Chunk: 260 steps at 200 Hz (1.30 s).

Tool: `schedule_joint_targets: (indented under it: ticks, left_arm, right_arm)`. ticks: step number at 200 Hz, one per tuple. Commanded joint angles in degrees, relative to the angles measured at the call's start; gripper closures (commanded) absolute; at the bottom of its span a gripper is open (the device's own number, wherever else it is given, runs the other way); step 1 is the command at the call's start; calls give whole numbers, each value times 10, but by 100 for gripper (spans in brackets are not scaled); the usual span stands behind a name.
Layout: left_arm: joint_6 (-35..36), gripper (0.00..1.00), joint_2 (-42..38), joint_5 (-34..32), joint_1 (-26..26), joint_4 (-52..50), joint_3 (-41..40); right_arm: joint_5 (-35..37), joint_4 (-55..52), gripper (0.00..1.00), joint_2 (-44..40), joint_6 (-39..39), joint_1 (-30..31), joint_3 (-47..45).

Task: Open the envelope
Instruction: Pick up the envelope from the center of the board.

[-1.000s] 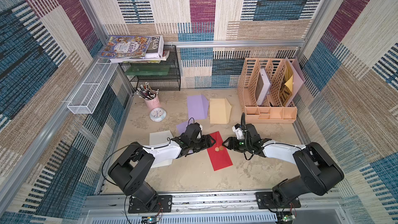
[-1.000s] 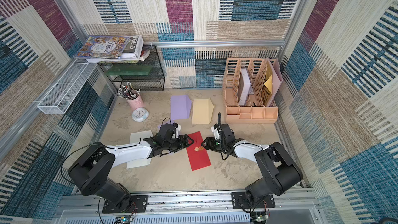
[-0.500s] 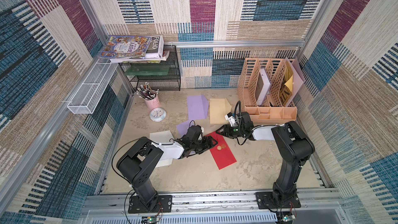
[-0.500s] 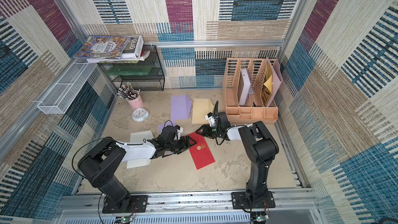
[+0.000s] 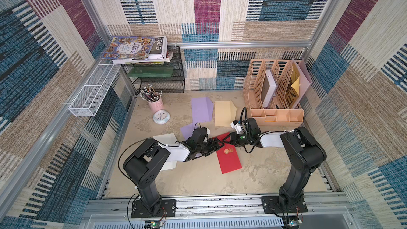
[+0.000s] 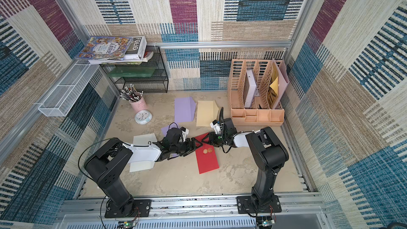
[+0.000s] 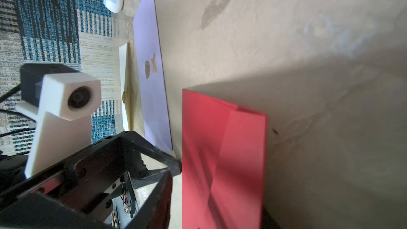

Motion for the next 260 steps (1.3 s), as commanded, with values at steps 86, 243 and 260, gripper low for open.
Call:
schedule_joint_targets:
  ticks: [86, 243, 260]
  left_arm:
    - [11, 22, -36, -7, 2, -18, -18]
    - [267, 17, -437, -10, 57, -166, 10]
    - [269, 17, -425, 14, 61, -157, 23]
  right_arm:
    - [-29, 25, 100, -34, 14, -7, -12]
    - [-51, 61, 100, -311, 58, -34, 54]
    - [-38, 84, 100, -330, 61, -22, 49]
